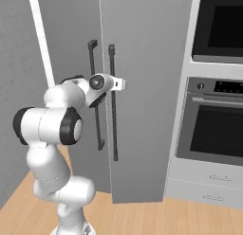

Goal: Take the strawberry from the fridge and place it on top of the pancake, located on the dining counter.

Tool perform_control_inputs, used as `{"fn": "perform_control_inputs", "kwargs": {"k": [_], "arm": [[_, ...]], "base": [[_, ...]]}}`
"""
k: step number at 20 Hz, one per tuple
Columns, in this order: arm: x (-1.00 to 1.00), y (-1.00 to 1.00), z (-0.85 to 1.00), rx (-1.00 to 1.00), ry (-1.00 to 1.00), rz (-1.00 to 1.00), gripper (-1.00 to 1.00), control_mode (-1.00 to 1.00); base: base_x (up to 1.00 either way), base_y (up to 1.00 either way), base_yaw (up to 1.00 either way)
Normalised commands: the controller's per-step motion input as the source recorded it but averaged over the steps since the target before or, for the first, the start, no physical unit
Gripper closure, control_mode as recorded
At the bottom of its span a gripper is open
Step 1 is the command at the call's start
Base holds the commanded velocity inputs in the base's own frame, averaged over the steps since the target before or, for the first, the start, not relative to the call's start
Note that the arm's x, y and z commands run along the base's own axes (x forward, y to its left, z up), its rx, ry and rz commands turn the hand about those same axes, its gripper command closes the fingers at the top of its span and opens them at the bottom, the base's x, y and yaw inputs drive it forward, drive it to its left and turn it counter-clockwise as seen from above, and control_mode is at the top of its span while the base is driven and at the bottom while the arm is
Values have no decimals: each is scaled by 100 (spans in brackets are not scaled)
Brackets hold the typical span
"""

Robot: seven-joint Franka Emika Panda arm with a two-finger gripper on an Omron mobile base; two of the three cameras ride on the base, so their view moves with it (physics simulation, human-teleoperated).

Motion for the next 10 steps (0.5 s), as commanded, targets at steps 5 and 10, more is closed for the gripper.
{"fn": "perform_control_inputs", "kwargs": {"k": [5,10], "arm": [[-100,-100,7,5,-18,17,100,-100],[-88,-100,2,6,-15,26,100,-100]], "base": [[0,0,0],[0,0,0]]}}
